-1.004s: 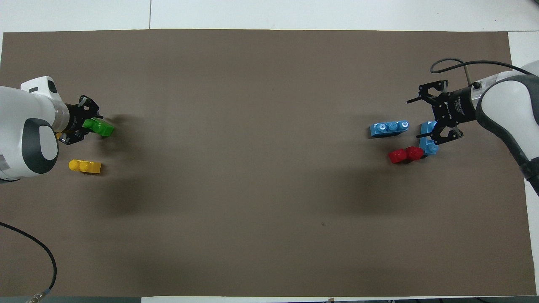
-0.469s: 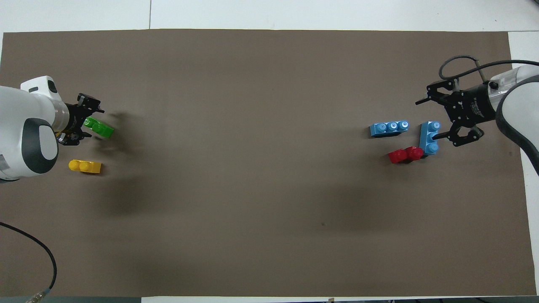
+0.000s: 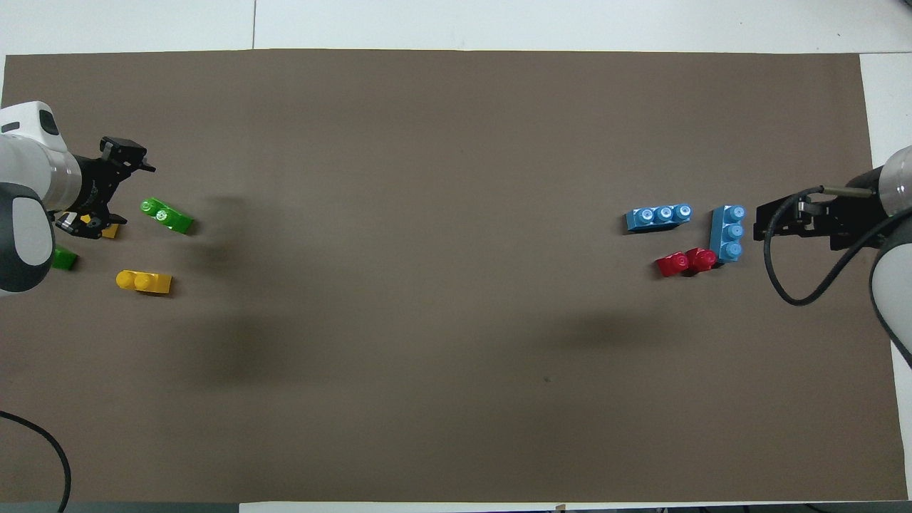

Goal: Remove green block with left arm and hold with right

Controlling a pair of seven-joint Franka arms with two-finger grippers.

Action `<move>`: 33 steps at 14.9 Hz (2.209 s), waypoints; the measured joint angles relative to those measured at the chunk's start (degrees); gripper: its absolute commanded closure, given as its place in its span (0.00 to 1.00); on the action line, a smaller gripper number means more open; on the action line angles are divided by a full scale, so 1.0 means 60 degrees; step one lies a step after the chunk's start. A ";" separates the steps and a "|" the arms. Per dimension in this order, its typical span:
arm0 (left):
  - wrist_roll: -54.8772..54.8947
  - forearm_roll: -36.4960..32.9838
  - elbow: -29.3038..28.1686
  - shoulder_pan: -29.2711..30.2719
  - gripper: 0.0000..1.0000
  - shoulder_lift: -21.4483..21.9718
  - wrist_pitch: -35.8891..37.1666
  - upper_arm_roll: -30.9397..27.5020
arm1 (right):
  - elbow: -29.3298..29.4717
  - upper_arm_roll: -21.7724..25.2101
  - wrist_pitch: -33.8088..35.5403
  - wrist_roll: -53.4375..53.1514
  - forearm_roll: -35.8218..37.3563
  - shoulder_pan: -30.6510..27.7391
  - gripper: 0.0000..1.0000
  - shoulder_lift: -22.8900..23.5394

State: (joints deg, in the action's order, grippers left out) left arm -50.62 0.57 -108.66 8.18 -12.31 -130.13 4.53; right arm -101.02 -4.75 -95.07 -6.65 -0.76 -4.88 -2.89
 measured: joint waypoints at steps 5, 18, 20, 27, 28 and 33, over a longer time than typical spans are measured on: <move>0.1021 -0.0232 0.0591 -0.0299 0.00 0.0632 0.1816 0.0068 | 0.0114 0.0002 -0.0745 0.0586 0.0036 0.0042 0.00 -0.0073; 0.6110 -0.0278 0.0884 -0.0861 0.00 0.2829 0.4645 0.0040 | 0.0139 0.0011 -0.0660 0.0604 0.0194 0.0016 0.00 -0.0047; 0.6601 -0.0280 0.0895 -0.1006 0.00 0.3105 0.5006 0.0027 | 0.0136 0.0011 -0.0657 0.0605 0.0194 0.0017 0.00 -0.0047; 0.7648 -0.0277 0.1685 -0.1239 0.00 0.3278 0.6100 -0.0038 | 0.0128 0.0011 -0.0618 0.0606 0.0194 0.0018 0.00 -0.0047; 0.7650 -0.0277 0.1688 -0.1292 0.00 0.3278 0.6101 -0.0046 | 0.0126 0.0011 -0.0617 0.0606 0.0194 0.0018 0.00 -0.0047; 0.7661 -0.0277 0.1761 -0.1322 0.00 0.3278 0.6212 -0.0062 | 0.0124 0.0010 -0.0617 0.0607 0.0194 0.0019 0.00 -0.0047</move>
State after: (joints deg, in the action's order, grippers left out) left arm -4.66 -1.09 -98.09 0.24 7.36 -92.86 4.16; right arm -100.28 -4.69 -98.76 -3.01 0.40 -4.77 -3.18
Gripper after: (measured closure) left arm 0.000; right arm 0.000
